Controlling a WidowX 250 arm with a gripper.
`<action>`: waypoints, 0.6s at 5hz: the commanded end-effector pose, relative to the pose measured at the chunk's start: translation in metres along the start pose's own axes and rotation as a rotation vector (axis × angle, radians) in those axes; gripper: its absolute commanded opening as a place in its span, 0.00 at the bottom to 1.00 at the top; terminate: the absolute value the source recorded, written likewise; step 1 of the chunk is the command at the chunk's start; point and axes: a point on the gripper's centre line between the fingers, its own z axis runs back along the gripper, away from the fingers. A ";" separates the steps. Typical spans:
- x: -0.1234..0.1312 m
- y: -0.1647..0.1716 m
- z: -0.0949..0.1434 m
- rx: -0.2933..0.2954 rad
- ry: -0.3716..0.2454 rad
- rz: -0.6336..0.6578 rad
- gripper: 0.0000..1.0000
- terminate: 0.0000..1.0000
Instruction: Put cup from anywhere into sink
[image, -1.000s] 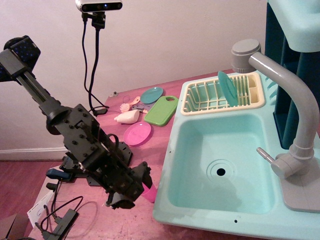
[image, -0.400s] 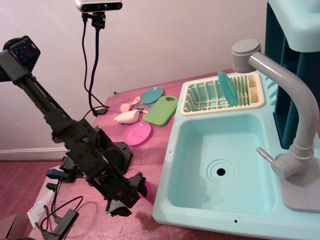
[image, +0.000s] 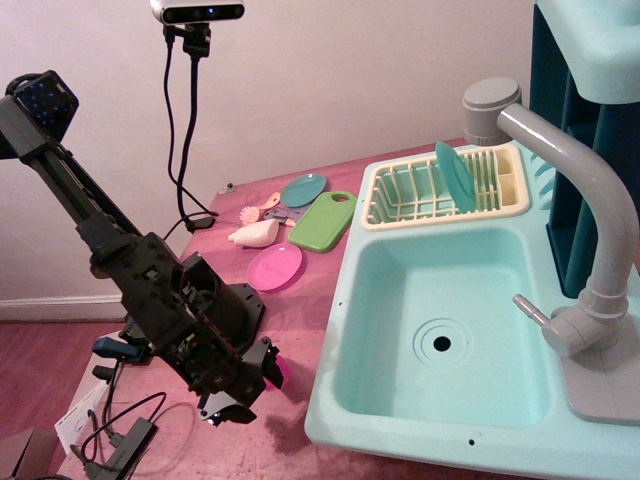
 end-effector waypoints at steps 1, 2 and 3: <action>0.001 0.004 0.011 -0.015 -0.003 -0.067 0.00 0.00; 0.008 0.013 0.007 -0.037 0.017 -0.177 0.00 0.00; 0.013 0.020 0.008 -0.033 0.028 -0.242 0.00 0.00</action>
